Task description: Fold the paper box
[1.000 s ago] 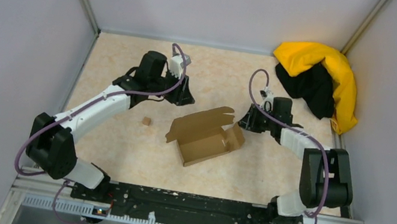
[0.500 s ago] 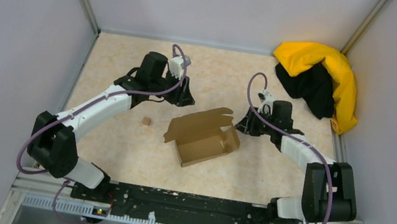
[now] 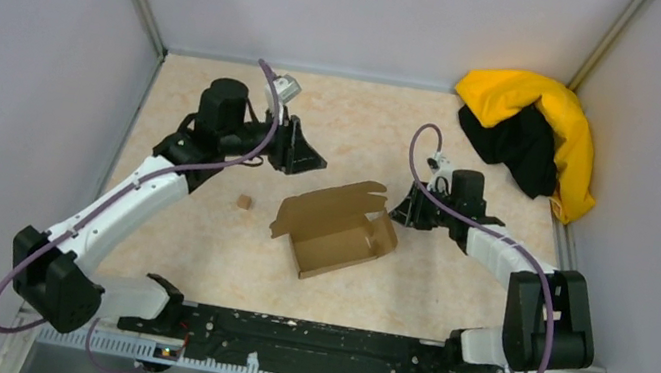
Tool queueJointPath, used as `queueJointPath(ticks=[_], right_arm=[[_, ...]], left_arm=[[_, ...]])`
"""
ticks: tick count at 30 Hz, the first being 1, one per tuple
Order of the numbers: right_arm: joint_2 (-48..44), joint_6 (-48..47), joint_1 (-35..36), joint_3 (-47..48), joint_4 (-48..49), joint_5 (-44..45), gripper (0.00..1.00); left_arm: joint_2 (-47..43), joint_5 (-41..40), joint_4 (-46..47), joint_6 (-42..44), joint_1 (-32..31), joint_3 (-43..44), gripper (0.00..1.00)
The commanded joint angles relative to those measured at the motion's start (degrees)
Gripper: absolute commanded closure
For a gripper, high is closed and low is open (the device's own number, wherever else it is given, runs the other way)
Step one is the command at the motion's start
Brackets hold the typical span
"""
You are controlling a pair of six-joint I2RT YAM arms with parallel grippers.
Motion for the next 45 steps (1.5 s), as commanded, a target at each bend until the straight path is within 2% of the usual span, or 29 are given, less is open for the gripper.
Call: queueJointPath(ticks=[1,8,14,27,39,45], right_arm=[[-1.64,-1.05,0.86,1.61,0.76,-1.05,0.65],[-1.83,-0.95,1.03,1.46,0.83,-1.12,0.65],[-2.46,-0.97,1.13,1.19,0.7,-1.45,0.65],[-3.68,-1.38,1.3,1.0,0.6,-2.08,0.65],[-3.55,-1.01,5.26,1.32,2.03,-2.51,0.64],[-2.46,3.03,5.44,2.22,0.6,2.06,0.56]], left_arm=[[-1.45,12.62,8.82,-6.04,-0.53,-5.1,0.5],[0.32,15.87,11.48,-6.6,-3.86,-7.2,0.54],[4.43,10.97,6.27,-2.43,-5.29,-5.73,0.54],[11.61,6.36,5.33,0.15,-5.32,-4.92,0.57],[11.18,6.75,5.79,-0.06,-5.3,-5.27,0.57],[10.19,2.85,3.54,1.21,-5.27,-5.16,0.58]])
